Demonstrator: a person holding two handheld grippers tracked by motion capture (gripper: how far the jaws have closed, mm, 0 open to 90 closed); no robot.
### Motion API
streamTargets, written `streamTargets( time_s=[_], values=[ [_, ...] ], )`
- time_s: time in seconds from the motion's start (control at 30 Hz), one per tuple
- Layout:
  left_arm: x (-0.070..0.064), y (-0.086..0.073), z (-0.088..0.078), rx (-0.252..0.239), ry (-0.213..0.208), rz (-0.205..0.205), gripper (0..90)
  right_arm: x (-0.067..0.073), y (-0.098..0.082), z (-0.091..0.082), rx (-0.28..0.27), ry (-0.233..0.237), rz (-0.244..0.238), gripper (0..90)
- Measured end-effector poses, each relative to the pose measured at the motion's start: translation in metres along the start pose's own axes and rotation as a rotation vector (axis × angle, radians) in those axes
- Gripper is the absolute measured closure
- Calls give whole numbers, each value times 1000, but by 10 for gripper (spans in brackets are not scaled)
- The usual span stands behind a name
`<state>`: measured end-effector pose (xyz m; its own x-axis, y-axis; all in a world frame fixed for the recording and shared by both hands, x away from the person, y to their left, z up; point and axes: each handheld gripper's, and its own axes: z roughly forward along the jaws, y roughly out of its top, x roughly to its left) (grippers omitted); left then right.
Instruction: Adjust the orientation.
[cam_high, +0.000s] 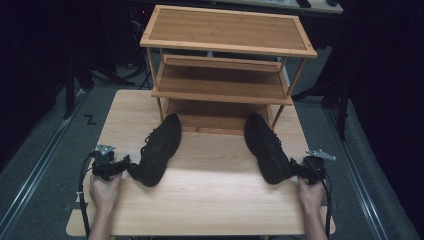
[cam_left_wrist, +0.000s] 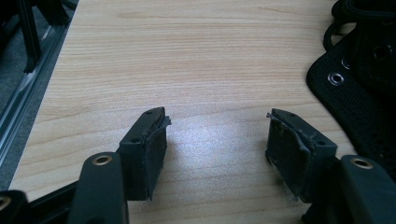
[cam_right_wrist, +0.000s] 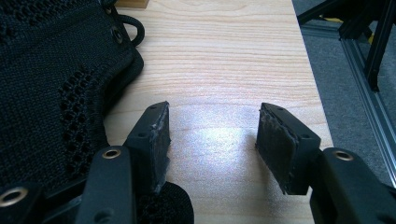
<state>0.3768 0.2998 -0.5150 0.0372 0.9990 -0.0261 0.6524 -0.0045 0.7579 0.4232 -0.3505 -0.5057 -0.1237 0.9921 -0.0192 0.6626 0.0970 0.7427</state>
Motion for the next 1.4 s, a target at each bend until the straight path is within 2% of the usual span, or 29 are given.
streamTargets(
  time_s=[0.37, 0.6, 0.7, 0.87, 1.0, 1.1, 1.17, 1.23, 1.4],
  values=[
    [2, 0, 0, -4, -20, -15, 370, 0, 0, 0, 0, 6, 0, 432],
    [3, 0, 0, -4, -30, -8, 370, 0, 0, 0, 1, 8, -2, 426],
    [8, 1, -1, -8, -54, -45, 360, 0, 0, 0, 0, 9, -3, 425],
    [9, 2, -3, -36, -71, -60, 345, 0, 0, 0, 0, 9, -4, 424],
    [7, 3, -1, -53, -104, -69, 338, 0, 0, 0, 2, 9, -4, 423],
    [6, 4, 1, -38, -114, -67, 313, 0, 0, 0, 2, 9, -4, 422],
    [3, 10, 3, -14, -138, -55, 287, 0, 0, 0, 2, 9, -2, 421],
    [0, 14, 2, -31, -153, -44, 284, 0, 0, -1, 2, 11, -1, 421],
    [-6, 23, 8, 1, -172, -15, 277, 0, 0, -1, 2, 13, 0, 419]
  ],
)
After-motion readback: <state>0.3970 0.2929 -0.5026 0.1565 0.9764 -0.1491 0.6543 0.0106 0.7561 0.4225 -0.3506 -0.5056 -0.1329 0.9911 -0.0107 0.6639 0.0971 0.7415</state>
